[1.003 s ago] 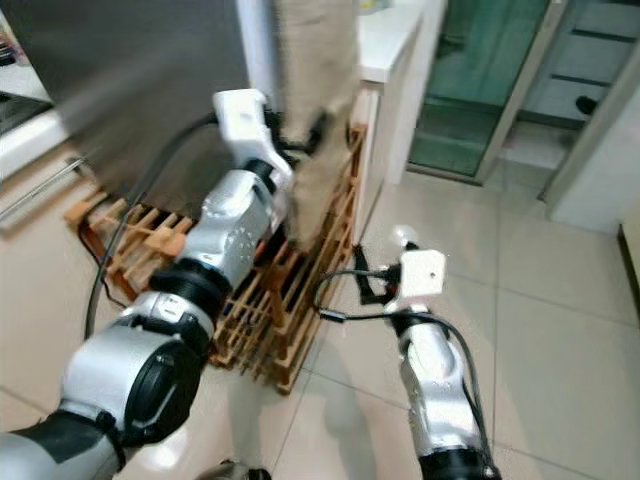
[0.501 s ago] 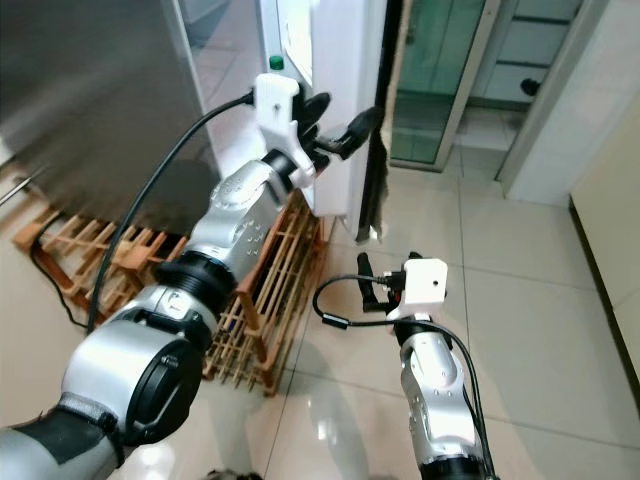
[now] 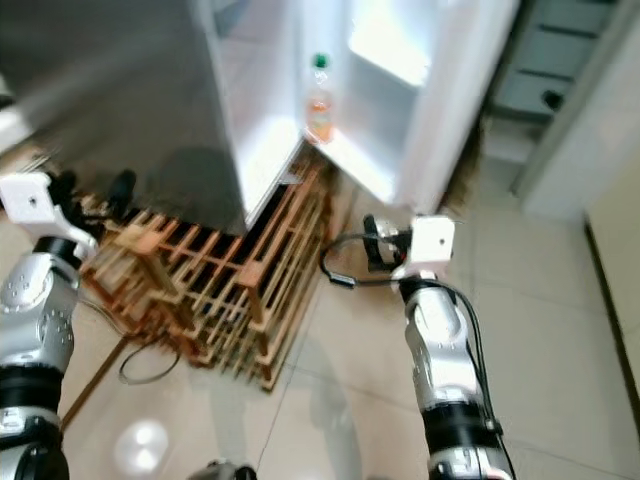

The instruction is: Restocking fridge

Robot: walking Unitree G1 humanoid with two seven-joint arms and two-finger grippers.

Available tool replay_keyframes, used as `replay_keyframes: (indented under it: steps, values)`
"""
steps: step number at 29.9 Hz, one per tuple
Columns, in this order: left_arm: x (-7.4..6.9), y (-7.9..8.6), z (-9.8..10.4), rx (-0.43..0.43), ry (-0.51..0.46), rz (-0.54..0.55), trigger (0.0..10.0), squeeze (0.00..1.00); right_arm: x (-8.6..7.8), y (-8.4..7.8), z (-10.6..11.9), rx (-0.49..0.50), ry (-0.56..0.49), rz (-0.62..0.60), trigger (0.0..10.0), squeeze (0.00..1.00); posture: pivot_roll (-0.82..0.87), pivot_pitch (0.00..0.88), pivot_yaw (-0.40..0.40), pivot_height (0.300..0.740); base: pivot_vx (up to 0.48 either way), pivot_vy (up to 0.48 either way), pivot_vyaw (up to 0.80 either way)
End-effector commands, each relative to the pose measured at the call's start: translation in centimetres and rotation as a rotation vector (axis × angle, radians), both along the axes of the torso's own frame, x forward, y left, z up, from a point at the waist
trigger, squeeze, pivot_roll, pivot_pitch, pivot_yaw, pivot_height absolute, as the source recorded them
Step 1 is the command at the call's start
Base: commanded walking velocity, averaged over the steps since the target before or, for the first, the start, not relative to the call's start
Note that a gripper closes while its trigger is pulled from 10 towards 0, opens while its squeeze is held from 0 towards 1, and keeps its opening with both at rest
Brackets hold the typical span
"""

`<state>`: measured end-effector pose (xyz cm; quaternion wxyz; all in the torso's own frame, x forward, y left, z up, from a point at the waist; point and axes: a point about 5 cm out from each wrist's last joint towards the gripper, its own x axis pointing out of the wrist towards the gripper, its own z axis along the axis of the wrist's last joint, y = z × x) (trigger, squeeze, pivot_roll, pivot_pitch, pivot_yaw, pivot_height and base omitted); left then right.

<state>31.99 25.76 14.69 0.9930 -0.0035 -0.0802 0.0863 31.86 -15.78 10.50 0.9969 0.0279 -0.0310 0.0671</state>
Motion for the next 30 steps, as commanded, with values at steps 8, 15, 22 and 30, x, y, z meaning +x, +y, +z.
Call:
replay_keyframes:
  steps: [8,15,22,30]
  values:
    - [1.1,-4.9,-1.9,0.018,0.166,0.061,10.0,0.00,1.1,0.0,-0.5,0.016,0.025,-0.017,10.0,0.00,-0.11,0.000,0.028,0.740,0.000,-0.463,0.52]
    - [2.3,-5.5,-1.9,0.027,0.212,0.072,10.0,0.00,1.1,-1.1,-0.4,-0.021,0.020,-0.041,10.0,0.00,-0.16,0.000,0.045,0.740,0.000,-0.470,0.49]
    - [1.9,-7.6,-2.2,0.059,0.198,-0.008,10.0,0.00,0.7,-1.0,-1.1,-0.031,0.034,-0.041,10.0,0.00,-0.16,0.000,0.027,0.740,0.000,-0.134,0.40]
    - [1.7,-7.5,-2.8,-0.015,0.221,0.065,10.0,0.00,-0.1,1.0,-2.2,-0.062,0.069,0.027,10.0,0.00,-0.15,0.000,0.000,0.740,0.187,-0.231,0.16]
